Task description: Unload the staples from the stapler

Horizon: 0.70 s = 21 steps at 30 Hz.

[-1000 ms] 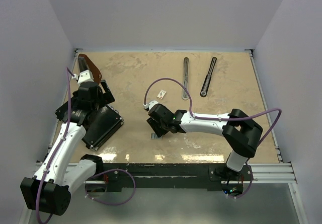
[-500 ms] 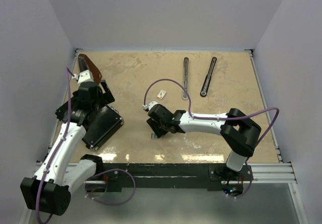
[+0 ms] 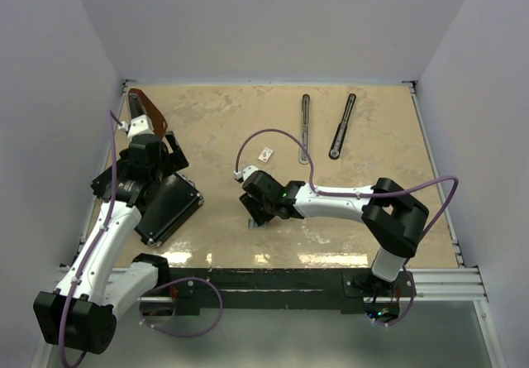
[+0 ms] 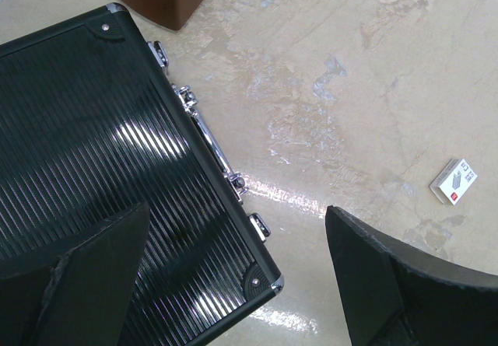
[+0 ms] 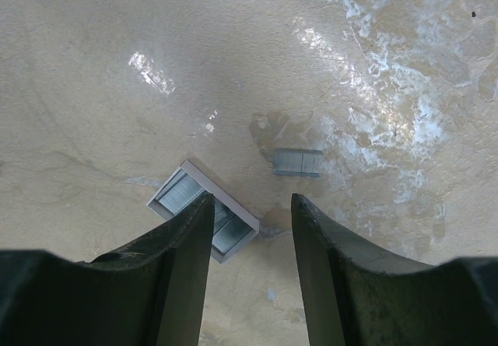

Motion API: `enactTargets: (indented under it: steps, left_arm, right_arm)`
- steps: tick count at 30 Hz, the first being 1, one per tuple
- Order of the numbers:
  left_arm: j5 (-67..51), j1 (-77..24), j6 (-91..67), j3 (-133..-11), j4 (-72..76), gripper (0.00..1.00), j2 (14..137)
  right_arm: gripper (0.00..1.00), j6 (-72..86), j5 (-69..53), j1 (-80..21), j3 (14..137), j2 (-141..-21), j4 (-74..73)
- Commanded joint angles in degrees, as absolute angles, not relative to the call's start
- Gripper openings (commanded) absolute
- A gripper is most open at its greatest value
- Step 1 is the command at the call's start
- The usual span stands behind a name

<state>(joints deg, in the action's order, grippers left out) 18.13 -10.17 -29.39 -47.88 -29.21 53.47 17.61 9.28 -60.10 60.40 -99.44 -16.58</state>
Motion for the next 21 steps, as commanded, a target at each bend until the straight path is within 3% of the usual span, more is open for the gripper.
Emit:
enactTargets:
  steps: [1, 21]
  left_arm:
    - [17.8, -9.9, -29.4, -47.9, -26.8, 1.0, 53.4]
    - [17.8, -9.8, -29.3, -47.8, -26.8, 1.0, 53.4]
  right_arm:
    - [0.48, 18.3, 8.7, -60.1, 62.4, -100.4, -14.5]
    - [0.48, 22.3, 11.2, -59.6, 63.2, -96.6, -15.4]
